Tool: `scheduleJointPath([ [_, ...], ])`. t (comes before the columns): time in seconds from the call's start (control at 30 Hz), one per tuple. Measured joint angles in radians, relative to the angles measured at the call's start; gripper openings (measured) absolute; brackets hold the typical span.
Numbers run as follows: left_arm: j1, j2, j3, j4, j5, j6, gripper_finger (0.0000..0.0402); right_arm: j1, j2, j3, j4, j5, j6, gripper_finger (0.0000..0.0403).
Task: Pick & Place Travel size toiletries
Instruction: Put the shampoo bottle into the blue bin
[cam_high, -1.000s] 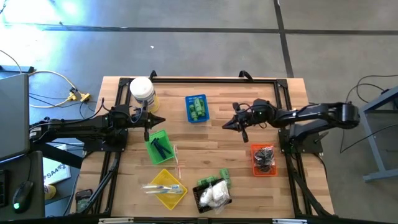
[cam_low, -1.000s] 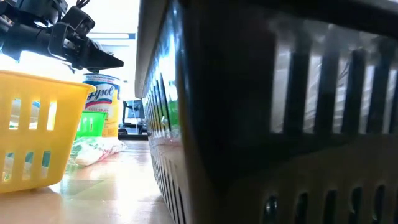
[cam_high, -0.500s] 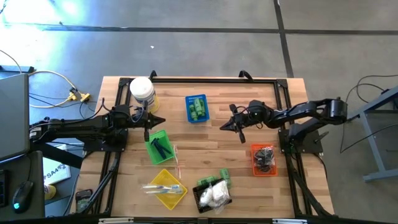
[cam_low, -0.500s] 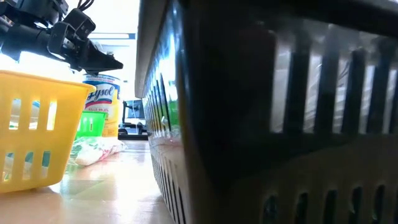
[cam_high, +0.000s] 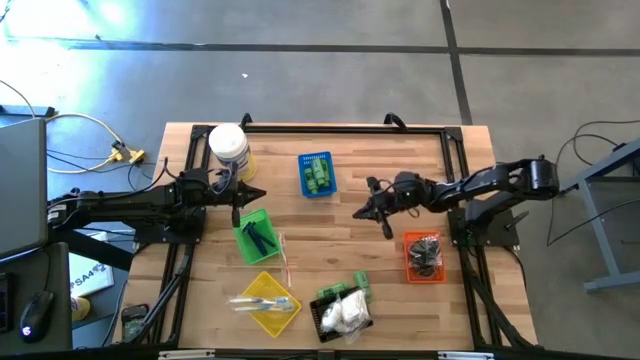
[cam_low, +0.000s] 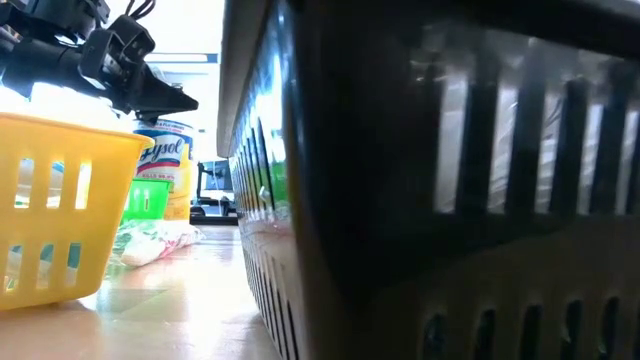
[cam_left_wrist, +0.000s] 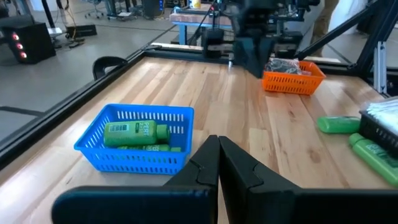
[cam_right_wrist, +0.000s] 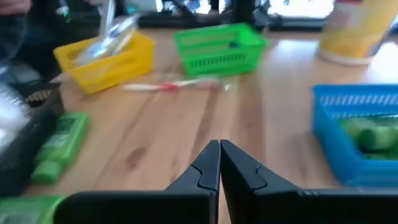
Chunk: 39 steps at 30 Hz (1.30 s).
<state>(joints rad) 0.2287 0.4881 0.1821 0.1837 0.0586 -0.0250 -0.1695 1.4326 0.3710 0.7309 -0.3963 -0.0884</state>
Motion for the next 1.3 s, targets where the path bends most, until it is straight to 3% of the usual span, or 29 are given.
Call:
scheduleJointPath([
  [0.17, 0.0, 0.0, 0.0, 0.0, -0.002, -0.01, 0.0, 0.122, 0.0, 0.014, -0.1, -0.034, -0.024, 0.0003],
  [0.33, 0.0, 0.0, 0.0, 0.0, -0.009, -0.025, 0.0, 0.231, 0.0, 0.016, -0.113, 0.084, -0.045, 0.0003],
  [0.5, 0.0, 0.0, 0.0, 0.0, -0.011, -0.071, 0.0, 0.286, 0.008, 0.081, -0.154, 0.147, 0.112, 0.0003],
  [0.63, 0.0, 0.0, 0.0, -0.001, -0.011, -0.096, 0.0, 0.371, 0.108, 0.146, -0.186, 0.116, 0.12, 0.0003],
  [0.83, 0.0, 0.0, 0.0, -0.009, -0.011, -0.121, 0.0, 0.434, 0.306, 0.284, -0.22, 0.192, 0.171, 0.0003],
  [1.0, 0.0, 0.0, 0.0, -0.028, 0.002, -0.145, 0.0, 0.478, 0.353, 0.352, -0.27, 0.18, 0.199, 0.0003],
  [1.3, 0.0, 0.0, 0.0, -0.06, 0.011, -0.145, 0.0, 0.57, 0.355, 0.363, -0.416, 0.25, 0.325, 0.0003],
])
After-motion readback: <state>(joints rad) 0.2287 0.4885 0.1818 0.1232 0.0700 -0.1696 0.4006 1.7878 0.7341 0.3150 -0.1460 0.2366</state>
